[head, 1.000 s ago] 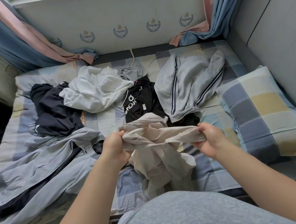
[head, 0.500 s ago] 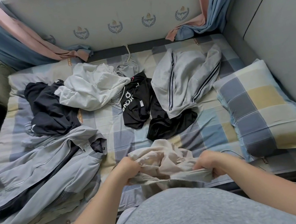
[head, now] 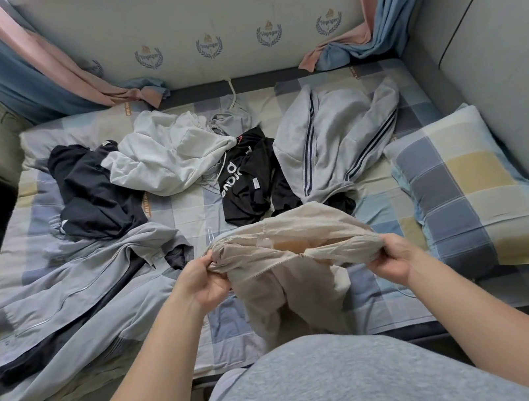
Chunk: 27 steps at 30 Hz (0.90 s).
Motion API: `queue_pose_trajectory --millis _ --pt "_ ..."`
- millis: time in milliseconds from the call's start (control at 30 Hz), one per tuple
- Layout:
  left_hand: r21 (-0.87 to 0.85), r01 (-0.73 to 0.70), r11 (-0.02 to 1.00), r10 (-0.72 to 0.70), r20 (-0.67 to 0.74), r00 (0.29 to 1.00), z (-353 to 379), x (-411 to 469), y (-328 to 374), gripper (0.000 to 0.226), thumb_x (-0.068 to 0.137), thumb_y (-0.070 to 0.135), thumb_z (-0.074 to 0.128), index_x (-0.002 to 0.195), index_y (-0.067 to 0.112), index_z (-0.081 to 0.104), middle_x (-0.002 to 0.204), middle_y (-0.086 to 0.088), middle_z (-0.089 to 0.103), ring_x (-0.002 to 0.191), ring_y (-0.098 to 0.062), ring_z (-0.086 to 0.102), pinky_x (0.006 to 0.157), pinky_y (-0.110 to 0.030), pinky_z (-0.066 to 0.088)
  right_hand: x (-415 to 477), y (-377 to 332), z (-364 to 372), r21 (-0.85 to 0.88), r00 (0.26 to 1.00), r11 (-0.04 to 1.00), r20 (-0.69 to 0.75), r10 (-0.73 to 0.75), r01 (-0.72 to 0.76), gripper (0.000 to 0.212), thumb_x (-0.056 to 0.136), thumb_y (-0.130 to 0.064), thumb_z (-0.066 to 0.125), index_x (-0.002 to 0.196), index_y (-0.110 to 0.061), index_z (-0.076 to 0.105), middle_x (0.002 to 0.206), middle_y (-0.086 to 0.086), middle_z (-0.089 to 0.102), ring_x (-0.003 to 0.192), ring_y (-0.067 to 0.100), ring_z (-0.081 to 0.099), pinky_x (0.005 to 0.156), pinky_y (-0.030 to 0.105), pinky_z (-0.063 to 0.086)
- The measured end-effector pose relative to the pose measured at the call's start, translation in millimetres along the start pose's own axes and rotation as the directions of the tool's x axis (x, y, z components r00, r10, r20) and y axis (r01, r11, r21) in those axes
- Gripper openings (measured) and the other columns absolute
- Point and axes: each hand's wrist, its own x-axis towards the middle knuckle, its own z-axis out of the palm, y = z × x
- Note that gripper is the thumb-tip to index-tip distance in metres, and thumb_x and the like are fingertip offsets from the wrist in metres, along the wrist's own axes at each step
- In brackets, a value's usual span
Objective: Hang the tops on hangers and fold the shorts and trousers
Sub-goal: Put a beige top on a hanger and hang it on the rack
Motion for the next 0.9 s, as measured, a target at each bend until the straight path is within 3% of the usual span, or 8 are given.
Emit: queue_pose_trajectory --millis 233,400,467,533,600,700,800,900 --pt "0.273 0.069 0.96 -0.117 0.163 0.98 19.3 -15.2 -5.0 0.054 0.105 0.037 0.042 0.113 -0.007 0.072 0.112 -0.025 0.071 0.094 -0.037 0.073 0.073 -0.05 0.062 -16.2 -3.1 1.8 -0.511 0.972 0.853 0.132 0.197 -0.104 0.063 0.086 -0.059 0.064 0.118 -0.006 0.074 0.116 0.019 0.072 0.095 0.031 0.073 0.073 0.042 0.062" --pt "0.623 -0.062 0.78 -0.178 0.316 0.932 16.1 -27.6 -11.4 0.042 0.092 0.041 0.066 0.113 0.005 0.075 0.122 -0.023 0.068 0.101 -0.031 0.072 0.093 -0.042 0.058 -14.5 5.8 3.1 -1.0 0.997 0.012 -0.019 -0.077 -0.018 0.025 0.078 -0.015 0.078 0.097 -0.002 0.071 0.077 0.007 0.068 0.068 0.02 0.063 0.055 0.024 0.045" --pt "0.668 -0.112 0.736 -0.208 0.381 0.901 14.9 -29.9 -11.5 0.033 0.089 0.017 0.071 0.119 0.004 0.07 0.124 -0.027 0.066 0.103 -0.034 0.071 0.092 -0.043 0.057 -8.9 11.1 4.0 -0.989 0.973 -0.128 -0.04 -0.228 -0.071 0.008 0.085 -0.007 0.065 0.09 -0.002 0.067 0.073 0.005 0.059 0.064 0.016 0.052 0.051 0.026 0.035" --pt "0.689 -0.126 0.714 -0.182 0.356 0.916 12.1 -28.1 -9.9 0.042 0.083 -0.005 0.068 0.123 -0.001 0.061 0.122 -0.03 0.065 0.102 -0.04 0.069 0.086 -0.044 0.058 -2.4 12.3 -2.2 -0.997 0.952 -0.023 -0.064 -0.299 -0.074 0.014 0.091 -0.001 0.05 0.088 -0.006 0.062 0.08 0.009 0.06 0.068 0.019 0.053 0.051 0.025 0.035" --pt "0.781 -0.149 0.606 -0.078 0.245 0.966 8.3 -25.5 -9.4 0.049 0.077 -0.016 0.064 0.123 0.0 0.059 0.119 -0.032 0.065 0.103 -0.044 0.068 0.086 -0.051 0.057 -1.1 10.3 -8.5 -0.943 0.946 0.331 -0.136 -0.295 -0.032 0.026 0.096 0.004 0.038 0.101 -0.005 0.062 0.091 0.016 0.063 0.076 0.026 0.057 0.057 0.027 0.045" --pt "0.904 -0.156 0.398 0.211 0.075 0.975 3.9 -17.8 -12.2 0.042 0.079 -0.013 0.067 0.116 0.003 0.06 0.106 -0.029 0.068 0.09 -0.037 0.068 0.084 -0.051 0.056 -4.7 6.4 -11.0 -0.48 0.978 0.877 -0.173 -0.114 0.017 0.028 0.105 -0.001 0.034 0.105 -0.006 0.062 0.08 0.013 0.07 0.075 0.024 0.063 0.064 0.039 0.053" --pt "0.947 -0.166 0.276 0.377 0.052 0.925 2.2 -9.8 -18.4 0.026 0.087 0.005 0.066 0.11 0.015 0.061 0.094 -0.015 0.073 0.077 -0.025 0.065 0.069 -0.035 0.051 -8.0 7.7 -2.6 -0.132 0.997 0.991 -0.079 0.022 -0.032 0.034 0.105 -0.004 0.031 0.093 -0.002 0.063 0.067 0.01 0.07 0.058 0.019 0.069 0.056 0.032 0.059" --pt "0.97 -0.222 0.102 0.502 0.142 0.853 1.4 -4.1 -19.4 0.016 0.094 0.014 0.051 0.09 0.023 0.064 0.08 0.001 0.068 0.076 -0.021 0.06 0.065 -0.032 0.043 -8.1 18.5 5.9 -0.176 0.996 0.981 -0.037 0.081 -0.087 0.031 0.097 -0.005 0.045 0.074 -0.005 0.066 0.058 0.001 0.059 0.047 0.009 0.057 0.047 0.018 0.05"
